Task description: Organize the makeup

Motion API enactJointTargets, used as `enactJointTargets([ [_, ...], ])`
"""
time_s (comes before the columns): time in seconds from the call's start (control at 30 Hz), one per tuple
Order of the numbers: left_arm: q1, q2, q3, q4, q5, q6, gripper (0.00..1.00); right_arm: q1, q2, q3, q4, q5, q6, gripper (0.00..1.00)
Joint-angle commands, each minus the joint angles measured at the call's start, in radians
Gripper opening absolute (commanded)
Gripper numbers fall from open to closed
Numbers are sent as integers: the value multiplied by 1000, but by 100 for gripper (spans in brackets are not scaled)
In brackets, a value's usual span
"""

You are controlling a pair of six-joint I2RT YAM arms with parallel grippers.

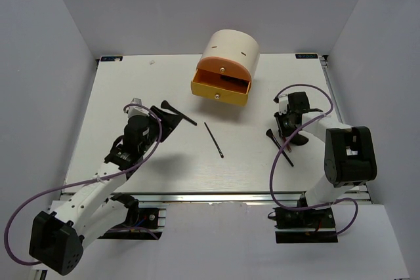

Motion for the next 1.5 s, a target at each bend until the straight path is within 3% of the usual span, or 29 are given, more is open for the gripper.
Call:
enactJointTargets([
  [0.0, 4, 21, 17, 10, 2, 10, 70, -6, 2, -55, 34, 53, -31, 23],
  [0.13, 6, 62, 33, 42, 19, 1, 70, -17, -40, -25, 53, -36, -20, 6],
  [0.23, 7, 86, 46, 83, 39, -18, 70, -26, -100, 40, 33, -188, -24, 2],
  [0.27, 7, 105, 53, 87, 46, -21, 70, -29, -116, 97, 2, -320, -41, 0],
  [0.47, 12, 183, 111, 74, 43, -119, 70, -29, -278, 230, 55, -741, -172, 0],
  [0.57, 15, 237, 134, 82, 57, -177, 67, 31, -291, 308, 54, -797, -253, 0],
  [0.8, 17, 395, 204, 169, 144, -243, 57, 309, -124, 578, 97, -681, -420, 0],
  [1.13, 17, 580, 310, 257, 256, -277, 46, 393, 145, 768, 117, -457, -584, 0],
  [1.2, 17, 613, 324, 268, 270, -283, 45, 393, 168, 770, 111, -438, -613, 3],
  [1.27, 15, 649, 350, 269, 281, -283, 42, 393, 179, 768, 94, -418, -643, 13],
  [1.3, 15, 662, 367, 269, 287, -280, 41, 393, 183, 767, 88, -415, -647, 26],
  [1.4, 11, 709, 396, 263, 296, -272, 38, 393, 170, 747, 74, -415, -637, 47],
  [1.47, 4, 734, 430, 254, 296, -265, 35, 393, 153, 733, 82, -415, -600, 53],
])
